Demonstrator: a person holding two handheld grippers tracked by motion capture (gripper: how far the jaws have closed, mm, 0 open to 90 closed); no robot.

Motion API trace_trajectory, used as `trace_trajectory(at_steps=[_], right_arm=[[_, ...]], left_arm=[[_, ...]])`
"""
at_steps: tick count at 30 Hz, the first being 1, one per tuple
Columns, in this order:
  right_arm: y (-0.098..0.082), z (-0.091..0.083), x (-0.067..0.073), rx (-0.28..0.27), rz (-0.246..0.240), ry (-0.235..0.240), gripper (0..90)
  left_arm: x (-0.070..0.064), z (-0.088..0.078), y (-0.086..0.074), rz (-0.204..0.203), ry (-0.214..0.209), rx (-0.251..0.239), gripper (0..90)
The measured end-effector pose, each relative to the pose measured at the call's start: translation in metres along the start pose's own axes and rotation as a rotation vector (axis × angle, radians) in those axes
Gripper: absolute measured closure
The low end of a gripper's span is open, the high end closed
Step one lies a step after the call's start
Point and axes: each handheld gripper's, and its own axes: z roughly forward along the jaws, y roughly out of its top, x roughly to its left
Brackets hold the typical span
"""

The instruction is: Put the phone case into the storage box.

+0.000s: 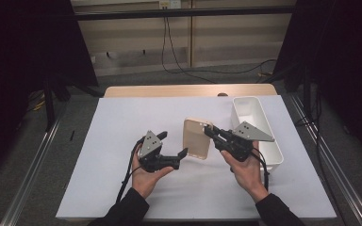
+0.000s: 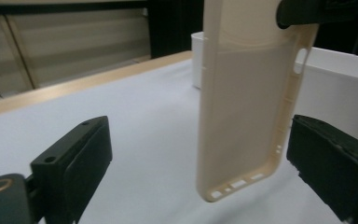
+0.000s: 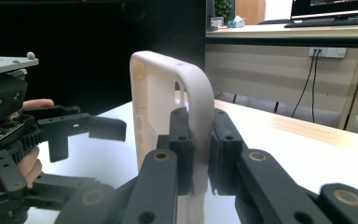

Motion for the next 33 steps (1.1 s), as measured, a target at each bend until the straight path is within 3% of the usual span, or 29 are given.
trace_trajectory(at_steps=[4, 8, 14, 18, 26, 33], right_arm=[[0.002, -0.003, -0.003, -0.003, 0.000, -0.002, 81.7], [0.005, -0.006, -0.008, -0.009, -0.001, -0.002, 81.7], [0.008, -0.010, -0.012, -0.018, -0.002, -0.005, 81.6], [0.012, -0.014, -0.016, -0.028, -0.007, -0.009, 81.6], [0.014, -0.017, -0.024, -0.033, -0.004, -0.012, 81.6], [0.018, -0.022, -0.030, -0.043, -0.002, -0.018, 81.6]], left_arm=[[0.007, -0.005, 0.002, -0.052, -0.005, -0.008, 2.7], [0.011, -0.009, 0.001, -0.059, 0.020, 0.007, 2.9], [0.011, -0.017, -0.003, -0.024, 0.050, 0.010, 2.9], [0.014, -0.026, -0.005, -0.022, 0.062, -0.012, 3.4], [0.022, -0.043, -0.012, -0.024, 0.064, -0.011, 3.3], [0.030, -0.064, -0.020, -0.032, 0.099, -0.012, 2.9]])
